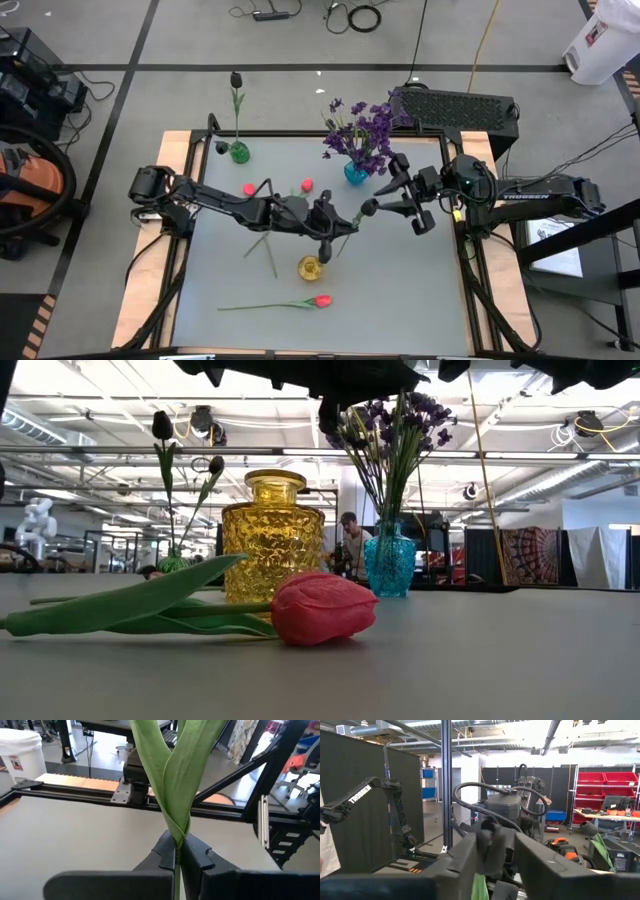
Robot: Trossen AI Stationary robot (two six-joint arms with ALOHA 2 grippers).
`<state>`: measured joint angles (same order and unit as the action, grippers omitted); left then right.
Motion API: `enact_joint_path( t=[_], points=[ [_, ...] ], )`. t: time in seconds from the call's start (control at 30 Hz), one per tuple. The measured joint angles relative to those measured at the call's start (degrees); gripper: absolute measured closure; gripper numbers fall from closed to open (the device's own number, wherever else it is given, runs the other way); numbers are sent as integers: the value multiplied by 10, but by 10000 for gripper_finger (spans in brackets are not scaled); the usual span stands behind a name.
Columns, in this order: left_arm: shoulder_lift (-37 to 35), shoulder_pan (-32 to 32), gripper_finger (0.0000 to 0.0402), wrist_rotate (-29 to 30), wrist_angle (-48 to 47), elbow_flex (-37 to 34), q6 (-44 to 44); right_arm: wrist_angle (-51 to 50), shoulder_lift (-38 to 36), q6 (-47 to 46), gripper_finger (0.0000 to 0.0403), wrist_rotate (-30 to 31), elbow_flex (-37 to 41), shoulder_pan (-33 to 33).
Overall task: Sort flowers into vase by color
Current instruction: Put the black flower into the green vase
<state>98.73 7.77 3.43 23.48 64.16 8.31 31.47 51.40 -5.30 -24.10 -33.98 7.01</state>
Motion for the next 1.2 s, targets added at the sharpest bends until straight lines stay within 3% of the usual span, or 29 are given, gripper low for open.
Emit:
enact_joint_path(
  t=[0.17,0.37,0.8,1.2],
  points=[
    [-22,6,394,22,-25,0,-19,-7,0,-9,232,-2,0,0],
    [-75,22,394,99,-108,0,-47,-23,0,-16,205,-3,0,-4],
    [-214,60,394,269,-287,-1,-74,-60,0,-15,206,0,0,-33],
    [-366,65,388,321,-369,0,-115,-85,9,-11,206,0,0,-57]
  ],
)
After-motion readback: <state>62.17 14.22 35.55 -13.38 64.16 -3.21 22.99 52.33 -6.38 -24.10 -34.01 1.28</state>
